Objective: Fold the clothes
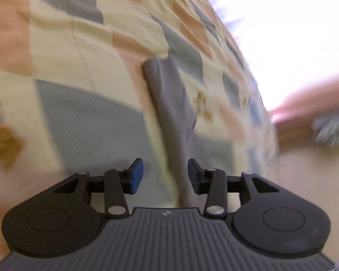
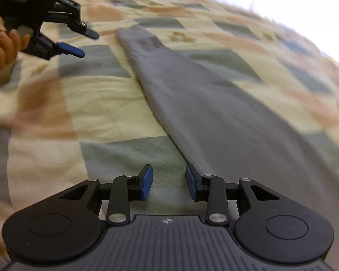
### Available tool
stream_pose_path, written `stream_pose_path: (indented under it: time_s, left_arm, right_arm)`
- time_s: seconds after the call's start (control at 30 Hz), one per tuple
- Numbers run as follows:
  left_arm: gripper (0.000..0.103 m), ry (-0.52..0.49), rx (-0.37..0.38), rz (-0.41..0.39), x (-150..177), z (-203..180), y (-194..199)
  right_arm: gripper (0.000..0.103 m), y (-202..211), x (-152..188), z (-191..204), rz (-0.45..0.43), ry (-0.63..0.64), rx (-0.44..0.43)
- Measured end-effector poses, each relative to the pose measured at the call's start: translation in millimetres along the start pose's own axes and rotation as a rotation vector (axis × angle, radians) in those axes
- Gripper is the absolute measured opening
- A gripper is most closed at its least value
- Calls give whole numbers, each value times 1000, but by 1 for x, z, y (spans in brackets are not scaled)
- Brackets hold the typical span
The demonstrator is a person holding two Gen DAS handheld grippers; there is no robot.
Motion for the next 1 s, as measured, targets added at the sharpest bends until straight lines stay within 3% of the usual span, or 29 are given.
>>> stream_pose_path:
  time_s: [0.1, 0.17, 0.23, 0.3, 0.37, 0.4, 0.43, 0.47, 0.5, 0.6, 0.73, 0.83, 0.9, 1.0]
  left_arm:
    - [43, 41, -17, -25, -22, 6, -27]
    - [38, 55, -35, -33, -34, 7, -45]
    - [2, -49, -47, -23, -37, -27, -55]
    - [1, -163, -59, -10, -39, -64, -64]
    - [1, -278, -71, 3, -40, -102, -72]
    - [9, -335, -77, 10, -41, -121, -77]
    - [33, -392, -83, 16, -42, -139, -81]
    - [45, -451, -54, 56, -33, -156, -91]
    - [50, -511, -17, 104, -22, -172, -102]
    - [43, -568, -43, 148, 1, -166, -113]
    - [39, -347, -58, 102, -14, -117, -102]
    - [39, -226, -42, 88, -36, -113, -117]
    - [40, -233, -52, 85, -45, -123, -132]
    - [40, -221, -138, 102, -52, -127, -168]
  right_arm:
    - [36, 1, 8, -14, 28, -66, 24]
    - [37, 1, 13, -23, 42, -86, 42]
    - [37, -2, 16, -31, 51, -103, 47]
    - [36, -3, 15, -40, 57, -133, 39]
    - [36, -3, 15, -48, 62, -176, 33]
    - [36, -3, 15, -52, 65, -199, 29]
    - [36, -4, 15, -55, 69, -221, 26]
    - [36, -6, 14, -58, 72, -236, 23]
    - [36, -8, 14, -60, 77, -245, 20]
    - [37, -13, 11, -64, 95, -262, 7]
    - [42, -14, 14, -68, 89, -284, -28]
    - [48, -17, 18, -69, 73, -285, -48]
    - [52, -19, 19, -67, 67, -287, -46]
    - [53, -19, 17, -67, 67, -303, -43]
Point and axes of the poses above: each gripper's, at about its wrist camera, not at the fingertips, and y roughly against the way its jaws point, z to its left, x to its underside, the point moved 3 cm from there along -y, roughly the way its jaws point, and after that the axes turned 4 degrees about -y, right-handed, at the moved point
